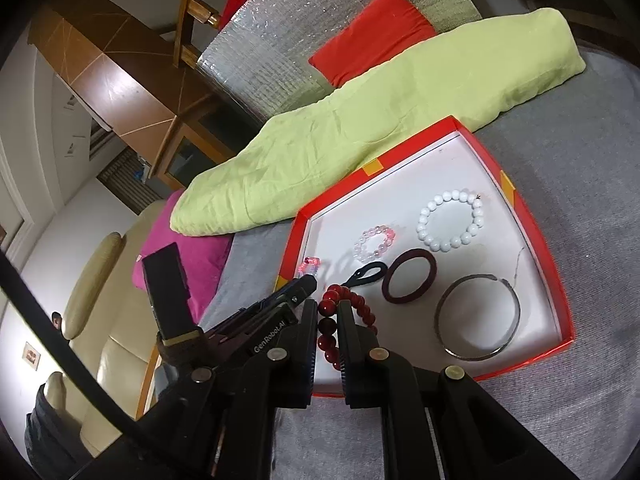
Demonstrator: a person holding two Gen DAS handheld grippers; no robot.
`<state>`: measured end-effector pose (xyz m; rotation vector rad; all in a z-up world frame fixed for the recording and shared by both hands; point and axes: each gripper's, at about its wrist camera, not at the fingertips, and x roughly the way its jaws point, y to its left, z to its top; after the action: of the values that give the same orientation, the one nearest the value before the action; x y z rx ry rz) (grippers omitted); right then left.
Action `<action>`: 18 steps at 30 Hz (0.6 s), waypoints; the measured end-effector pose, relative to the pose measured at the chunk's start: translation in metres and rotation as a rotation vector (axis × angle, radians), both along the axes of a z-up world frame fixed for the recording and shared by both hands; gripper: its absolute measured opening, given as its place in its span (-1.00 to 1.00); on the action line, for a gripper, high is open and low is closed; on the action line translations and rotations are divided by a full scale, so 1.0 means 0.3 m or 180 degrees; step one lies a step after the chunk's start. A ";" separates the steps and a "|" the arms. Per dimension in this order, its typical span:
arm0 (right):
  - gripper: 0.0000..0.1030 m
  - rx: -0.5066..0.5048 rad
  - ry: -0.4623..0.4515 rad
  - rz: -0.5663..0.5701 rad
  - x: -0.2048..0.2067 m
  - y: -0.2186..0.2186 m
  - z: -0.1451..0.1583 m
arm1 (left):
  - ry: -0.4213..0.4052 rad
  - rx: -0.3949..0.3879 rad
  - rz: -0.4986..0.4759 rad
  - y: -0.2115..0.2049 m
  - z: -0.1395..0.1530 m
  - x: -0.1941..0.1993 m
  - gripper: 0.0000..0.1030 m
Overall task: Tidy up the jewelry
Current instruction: 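Lower the pink-and-white bead bracelet into the box and open the left gripper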
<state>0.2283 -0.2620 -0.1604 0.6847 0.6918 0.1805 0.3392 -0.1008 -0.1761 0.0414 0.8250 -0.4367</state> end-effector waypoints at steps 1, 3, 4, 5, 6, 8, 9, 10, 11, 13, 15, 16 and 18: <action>-0.80 -0.0001 0.0011 -0.0002 0.002 0.000 -0.003 | 0.0026 -0.0011 -0.0001 -0.002 -0.003 0.004 -0.70; -0.80 -0.0015 0.0036 0.0004 0.005 0.003 -0.009 | 0.0042 -0.0018 -0.0021 -0.011 -0.003 0.004 -0.70; -0.80 -0.0019 0.0052 0.0021 0.007 0.006 -0.013 | 0.0041 -0.0012 -0.0030 -0.014 -0.004 0.004 -0.70; -0.80 -0.0029 0.0059 0.0033 0.007 0.010 -0.015 | 0.0045 -0.0012 -0.0044 -0.019 -0.003 0.001 -0.70; -0.80 -0.0038 0.0060 0.0038 0.009 0.013 -0.015 | 0.0050 -0.0017 -0.0058 -0.022 -0.003 -0.001 -0.70; -0.80 -0.0065 0.0060 0.0055 0.011 0.019 -0.016 | 0.0048 0.0012 -0.0081 -0.030 -0.003 -0.006 -0.70; -0.80 -0.0064 0.0062 0.0057 0.012 0.022 -0.016 | 0.0046 0.0039 -0.0084 -0.032 -0.004 -0.008 -0.70; -0.80 -0.0057 0.0061 0.0058 0.011 0.022 -0.016 | 0.0050 0.0049 -0.0088 -0.033 -0.005 -0.010 -0.70; -0.80 -0.0055 0.0056 0.0059 0.010 0.022 -0.014 | 0.0053 0.0051 -0.0089 -0.032 -0.005 -0.012 -0.70; -0.80 -0.0075 0.0043 0.0053 0.005 0.022 -0.010 | 0.0043 0.0078 -0.0085 -0.033 -0.004 -0.016 -0.70; -0.80 -0.0057 0.0045 0.0053 0.001 0.019 -0.009 | 0.0033 0.0109 -0.0095 -0.037 -0.005 -0.022 -0.70; -0.80 -0.0060 0.0044 0.0048 -0.002 0.018 -0.008 | 0.0033 0.0121 -0.0102 -0.039 -0.007 -0.024 -0.70; -0.80 -0.0074 0.0044 0.0043 -0.006 0.017 -0.006 | 0.0037 0.0152 -0.0111 -0.042 -0.011 -0.029 -0.70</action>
<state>0.2264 -0.2569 -0.1622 0.6597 0.7109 0.1800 0.3305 -0.1134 -0.1794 0.0977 0.8471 -0.4503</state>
